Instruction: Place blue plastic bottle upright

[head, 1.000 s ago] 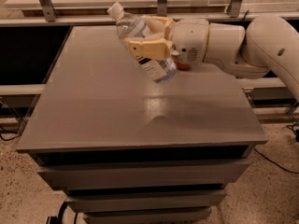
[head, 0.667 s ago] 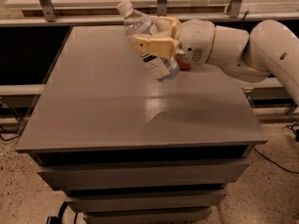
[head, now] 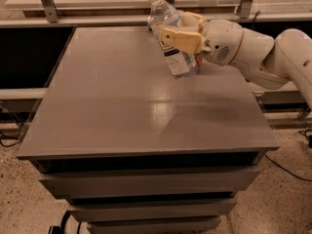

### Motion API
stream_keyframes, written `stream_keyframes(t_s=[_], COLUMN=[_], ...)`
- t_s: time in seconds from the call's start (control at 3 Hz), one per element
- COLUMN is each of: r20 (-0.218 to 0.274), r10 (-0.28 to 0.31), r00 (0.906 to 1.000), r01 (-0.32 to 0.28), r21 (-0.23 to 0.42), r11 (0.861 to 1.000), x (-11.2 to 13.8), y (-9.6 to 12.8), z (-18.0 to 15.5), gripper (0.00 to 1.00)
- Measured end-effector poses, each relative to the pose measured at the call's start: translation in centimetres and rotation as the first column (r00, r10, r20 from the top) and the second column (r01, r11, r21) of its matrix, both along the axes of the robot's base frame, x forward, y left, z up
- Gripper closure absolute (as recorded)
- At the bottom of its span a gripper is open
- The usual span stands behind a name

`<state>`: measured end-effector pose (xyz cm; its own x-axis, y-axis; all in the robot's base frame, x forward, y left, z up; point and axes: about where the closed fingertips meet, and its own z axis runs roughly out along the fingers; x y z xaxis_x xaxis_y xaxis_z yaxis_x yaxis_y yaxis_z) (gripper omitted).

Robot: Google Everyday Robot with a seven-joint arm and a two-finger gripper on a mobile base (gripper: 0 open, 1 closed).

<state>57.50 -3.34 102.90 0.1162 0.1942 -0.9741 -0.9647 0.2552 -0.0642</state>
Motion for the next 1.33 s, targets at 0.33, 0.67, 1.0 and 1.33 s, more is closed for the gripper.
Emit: stream_keyframes(t_s=[0.33, 0.67, 1.0, 1.33], r20=[0.013, 0.022, 0.025, 0.025], r10=[0.000, -0.007, -0.018, -0.035], r00=[0.9999, 0.9997, 0.9995, 0.9991], r01=[-0.001, 0.005, 0.015, 0.031], r21=[0.056, 0.100, 0.121, 0.149], r11=[0.998, 0.995, 0.993, 0.988], x=[0.2, 0.1, -0.2, -0.8], y=[-2.2, -4.5, -6.6, -8.6], z=[0.7, 1.0, 0.7, 0.3], gripper=[1.00, 1.00, 1.00, 1.00])
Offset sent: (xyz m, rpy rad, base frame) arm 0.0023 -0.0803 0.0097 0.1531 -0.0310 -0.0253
